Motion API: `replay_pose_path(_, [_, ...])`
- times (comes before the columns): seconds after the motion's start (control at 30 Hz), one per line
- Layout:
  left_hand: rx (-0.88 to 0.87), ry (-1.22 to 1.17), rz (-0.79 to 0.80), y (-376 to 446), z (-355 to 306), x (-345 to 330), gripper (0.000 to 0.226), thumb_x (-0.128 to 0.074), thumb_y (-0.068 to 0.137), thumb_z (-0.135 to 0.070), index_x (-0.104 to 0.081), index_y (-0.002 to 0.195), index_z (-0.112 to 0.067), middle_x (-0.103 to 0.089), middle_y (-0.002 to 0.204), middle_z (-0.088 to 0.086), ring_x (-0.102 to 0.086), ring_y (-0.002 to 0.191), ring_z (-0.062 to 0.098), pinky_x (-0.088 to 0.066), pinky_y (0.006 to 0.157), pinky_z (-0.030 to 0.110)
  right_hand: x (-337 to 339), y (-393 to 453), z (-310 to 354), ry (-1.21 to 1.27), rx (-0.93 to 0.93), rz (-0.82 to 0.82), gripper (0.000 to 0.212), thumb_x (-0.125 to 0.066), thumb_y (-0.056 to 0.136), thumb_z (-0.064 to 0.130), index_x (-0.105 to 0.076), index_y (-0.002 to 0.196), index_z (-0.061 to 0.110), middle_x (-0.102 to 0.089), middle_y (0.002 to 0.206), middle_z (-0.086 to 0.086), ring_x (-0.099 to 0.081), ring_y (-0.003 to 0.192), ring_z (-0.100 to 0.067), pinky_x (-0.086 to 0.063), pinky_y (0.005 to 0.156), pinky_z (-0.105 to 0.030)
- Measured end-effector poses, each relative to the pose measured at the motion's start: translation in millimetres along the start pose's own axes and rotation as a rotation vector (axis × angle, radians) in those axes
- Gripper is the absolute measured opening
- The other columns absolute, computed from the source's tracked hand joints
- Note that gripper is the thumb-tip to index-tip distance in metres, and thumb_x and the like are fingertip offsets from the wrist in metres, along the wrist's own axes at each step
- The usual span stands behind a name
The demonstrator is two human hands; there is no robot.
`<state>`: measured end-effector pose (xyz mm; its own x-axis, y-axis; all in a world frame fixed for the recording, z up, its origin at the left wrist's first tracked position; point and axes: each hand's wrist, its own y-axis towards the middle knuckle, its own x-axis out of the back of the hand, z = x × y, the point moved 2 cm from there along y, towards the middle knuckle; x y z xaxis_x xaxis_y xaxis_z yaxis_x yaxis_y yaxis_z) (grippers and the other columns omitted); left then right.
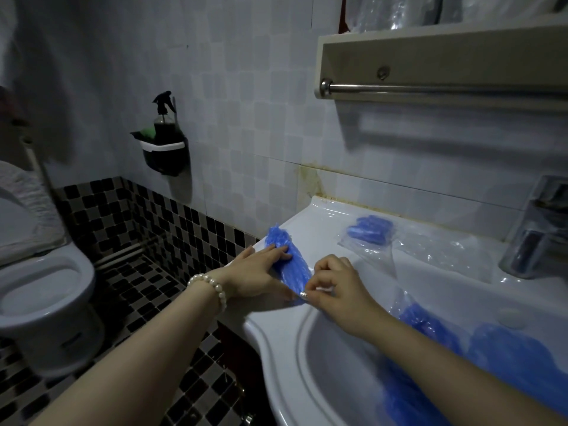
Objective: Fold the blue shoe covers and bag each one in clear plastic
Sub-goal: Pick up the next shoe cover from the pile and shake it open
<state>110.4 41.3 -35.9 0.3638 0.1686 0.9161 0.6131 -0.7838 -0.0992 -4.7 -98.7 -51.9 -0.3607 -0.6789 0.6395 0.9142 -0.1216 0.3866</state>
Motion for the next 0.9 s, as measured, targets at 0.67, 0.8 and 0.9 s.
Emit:
replay_pose_path(0.67, [0.009, 0.032, -0.07, -0.1, 0.7, -2.9, 0.075, -0.06, 0.081, -0.058, -0.029, 0.145, -0.032, -0.016, 0.156, -0.016, -0.012, 0.142, 0.006, 0.003, 0.118, 0.035, 14.6, 4.9, -8.0, 0.141, -0.059, 0.068, 0.019, -0.079, 0.073, 0.011, -0.069, 0.07, 0.028, -0.048, 0.082, 0.007, -0.049, 0.074, -0.004, -0.039, 0.064, -0.012])
replay_pose_path(0.8, [0.004, -0.049, -0.055, 0.1, -1.4, -1.6, 0.081, -0.045, 0.07, -0.064, -0.033, 0.143, -0.032, -0.016, 0.156, -0.017, -0.01, 0.142, 0.001, 0.005, 0.118, 0.036, 2.1, 12.2, -0.6, -0.157, -0.135, 0.054, 0.03, -0.064, 0.085, 0.021, -0.05, 0.062, 0.034, -0.046, 0.095, 0.009, -0.039, 0.101, -0.013, -0.031, 0.088, -0.026])
replay_pose_path(0.9, [0.018, -0.087, -0.048, 0.1, -0.8, -1.5, 0.083, -0.041, 0.067, -0.067, -0.034, 0.143, -0.032, -0.018, 0.155, -0.018, -0.012, 0.142, 0.001, 0.005, 0.117, 0.036, -2.7, 19.0, 7.0, -0.333, -0.318, 0.094, 0.034, -0.052, 0.087, 0.023, -0.042, 0.056, 0.028, -0.045, 0.105, 0.002, -0.035, 0.11, -0.021, -0.024, 0.082, -0.029])
